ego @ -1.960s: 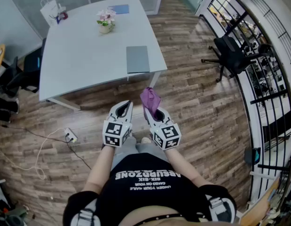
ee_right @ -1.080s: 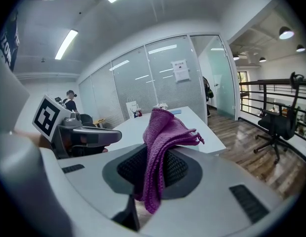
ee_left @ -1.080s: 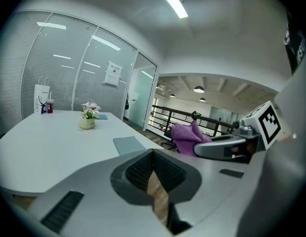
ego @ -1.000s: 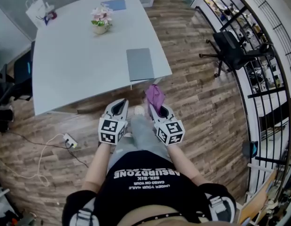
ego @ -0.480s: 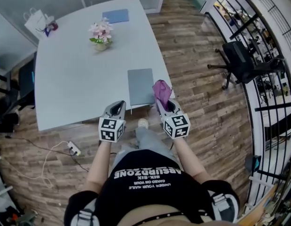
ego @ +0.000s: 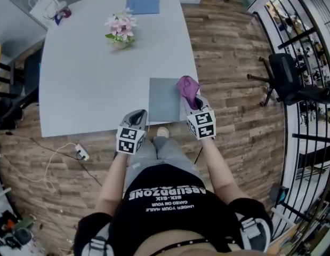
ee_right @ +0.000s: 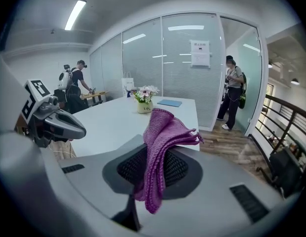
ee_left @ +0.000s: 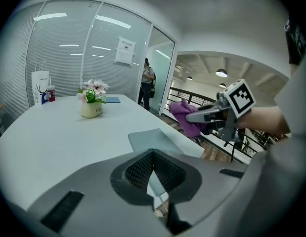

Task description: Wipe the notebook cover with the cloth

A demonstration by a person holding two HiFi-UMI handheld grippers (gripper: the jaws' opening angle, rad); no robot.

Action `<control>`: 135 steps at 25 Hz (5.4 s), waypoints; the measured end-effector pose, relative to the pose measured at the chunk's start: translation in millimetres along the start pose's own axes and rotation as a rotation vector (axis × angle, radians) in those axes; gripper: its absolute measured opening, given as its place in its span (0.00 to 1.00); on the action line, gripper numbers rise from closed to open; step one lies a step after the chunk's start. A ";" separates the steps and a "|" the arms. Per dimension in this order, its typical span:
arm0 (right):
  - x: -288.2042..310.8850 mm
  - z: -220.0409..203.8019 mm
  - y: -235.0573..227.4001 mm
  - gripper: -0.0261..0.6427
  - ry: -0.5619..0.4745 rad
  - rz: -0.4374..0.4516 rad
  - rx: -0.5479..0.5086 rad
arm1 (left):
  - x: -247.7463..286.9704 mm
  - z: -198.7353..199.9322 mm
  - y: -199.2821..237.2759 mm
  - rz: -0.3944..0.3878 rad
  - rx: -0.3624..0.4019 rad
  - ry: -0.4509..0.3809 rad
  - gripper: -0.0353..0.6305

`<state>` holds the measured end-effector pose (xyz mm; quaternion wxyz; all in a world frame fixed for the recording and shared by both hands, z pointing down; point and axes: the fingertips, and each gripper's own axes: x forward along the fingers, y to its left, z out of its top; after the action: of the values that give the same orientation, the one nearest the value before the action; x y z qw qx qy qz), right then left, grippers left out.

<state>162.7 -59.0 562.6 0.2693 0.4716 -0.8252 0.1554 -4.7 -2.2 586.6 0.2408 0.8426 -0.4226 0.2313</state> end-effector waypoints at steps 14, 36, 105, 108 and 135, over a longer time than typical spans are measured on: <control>93.5 -22.3 -32.5 0.16 0.229 -0.085 0.020 | 64.0 -41.4 -1.6 -0.117 -0.006 0.184 0.07; 128.7 -34.1 -19.8 0.16 0.349 -0.111 0.082 | 83.1 -64.4 -5.6 -0.222 0.056 0.278 0.07; 140.1 -23.3 97.2 0.17 0.251 0.289 0.067 | 81.5 -66.0 -5.4 -0.262 0.083 0.242 0.07; 138.8 -24.5 91.3 0.16 0.253 0.276 0.084 | 81.8 -66.2 -5.2 -0.261 0.082 0.241 0.07; 96.5 -52.3 -7.0 0.17 0.247 0.027 0.223 | 83.4 -65.5 -5.0 -0.226 0.084 0.248 0.07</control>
<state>144.8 -102.9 661.8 0.3125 0.4646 -0.7699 0.3063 31.8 -10.3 685.9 0.2802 0.8591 -0.2822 0.3222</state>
